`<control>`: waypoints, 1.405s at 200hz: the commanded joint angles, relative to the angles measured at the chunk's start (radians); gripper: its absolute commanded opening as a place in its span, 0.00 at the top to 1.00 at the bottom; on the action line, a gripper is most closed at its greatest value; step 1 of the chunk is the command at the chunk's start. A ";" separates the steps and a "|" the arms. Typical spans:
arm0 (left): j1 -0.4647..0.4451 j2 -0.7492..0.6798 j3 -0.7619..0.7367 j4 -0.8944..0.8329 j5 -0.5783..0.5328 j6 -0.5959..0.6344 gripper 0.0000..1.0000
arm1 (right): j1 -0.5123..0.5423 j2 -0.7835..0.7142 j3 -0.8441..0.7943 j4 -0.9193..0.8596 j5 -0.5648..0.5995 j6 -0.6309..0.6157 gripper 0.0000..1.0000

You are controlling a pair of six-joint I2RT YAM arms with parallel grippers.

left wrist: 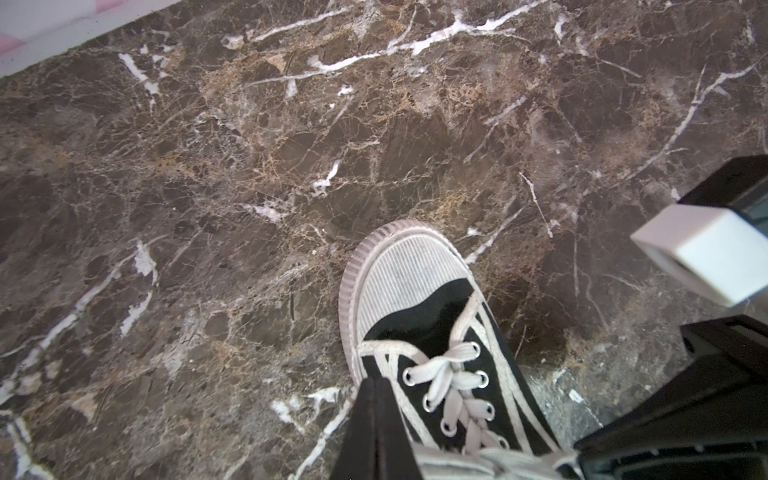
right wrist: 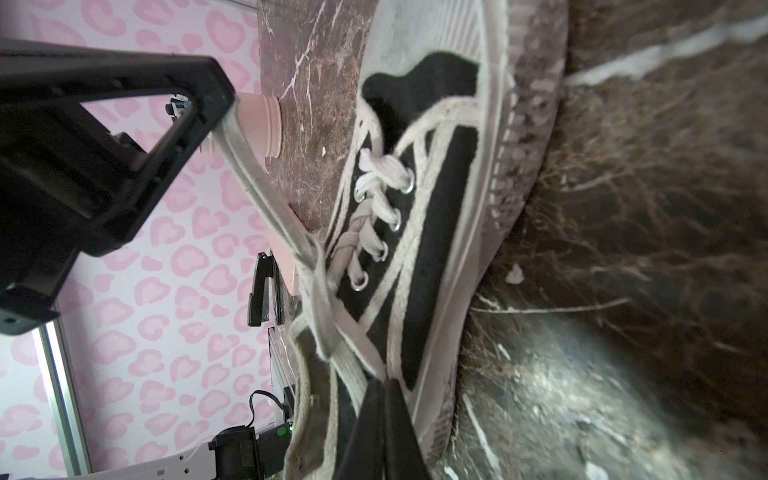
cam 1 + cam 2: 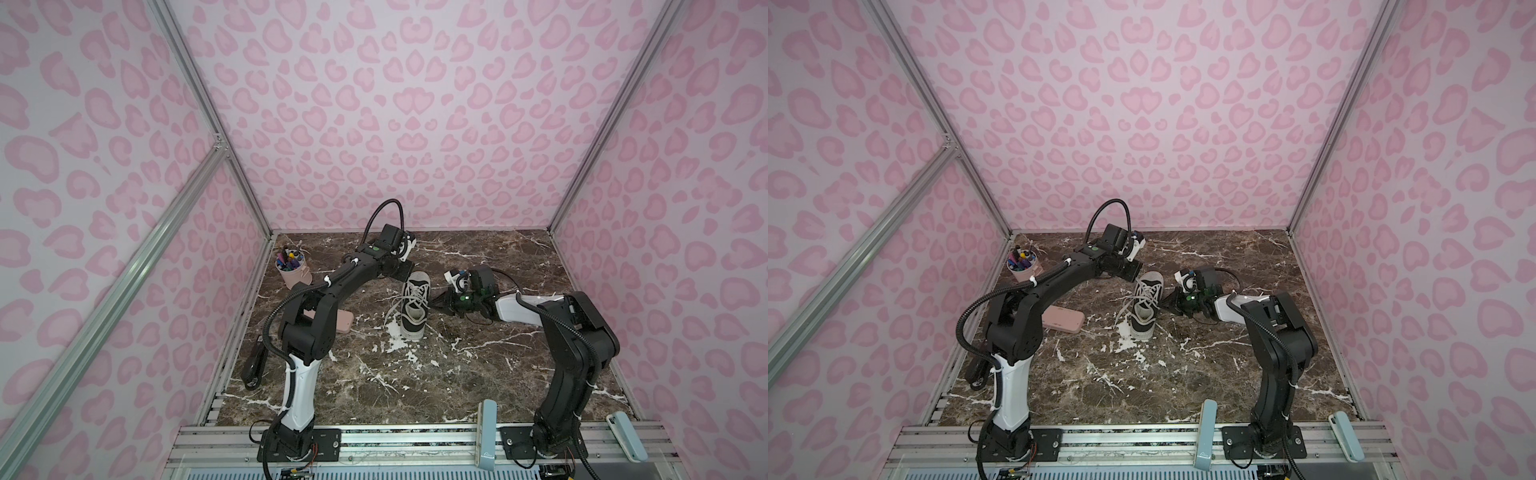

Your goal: Tie the shoes

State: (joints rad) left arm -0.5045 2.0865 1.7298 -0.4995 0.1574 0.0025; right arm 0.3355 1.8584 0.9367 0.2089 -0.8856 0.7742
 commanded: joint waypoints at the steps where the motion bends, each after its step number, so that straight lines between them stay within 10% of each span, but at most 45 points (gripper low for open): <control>1: 0.004 -0.019 -0.008 0.007 0.001 0.010 0.96 | -0.002 -0.007 0.001 -0.034 0.005 -0.030 1.00; 281: 0.049 -0.016 -0.025 -0.036 -0.027 0.059 0.96 | -0.093 -0.126 -0.149 -0.147 0.021 -0.140 1.00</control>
State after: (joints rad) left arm -0.4622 2.0754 1.7077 -0.5373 0.1513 0.0471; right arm 0.2470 1.7348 0.8028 0.0818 -0.8722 0.6506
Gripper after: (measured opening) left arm 0.052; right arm 0.048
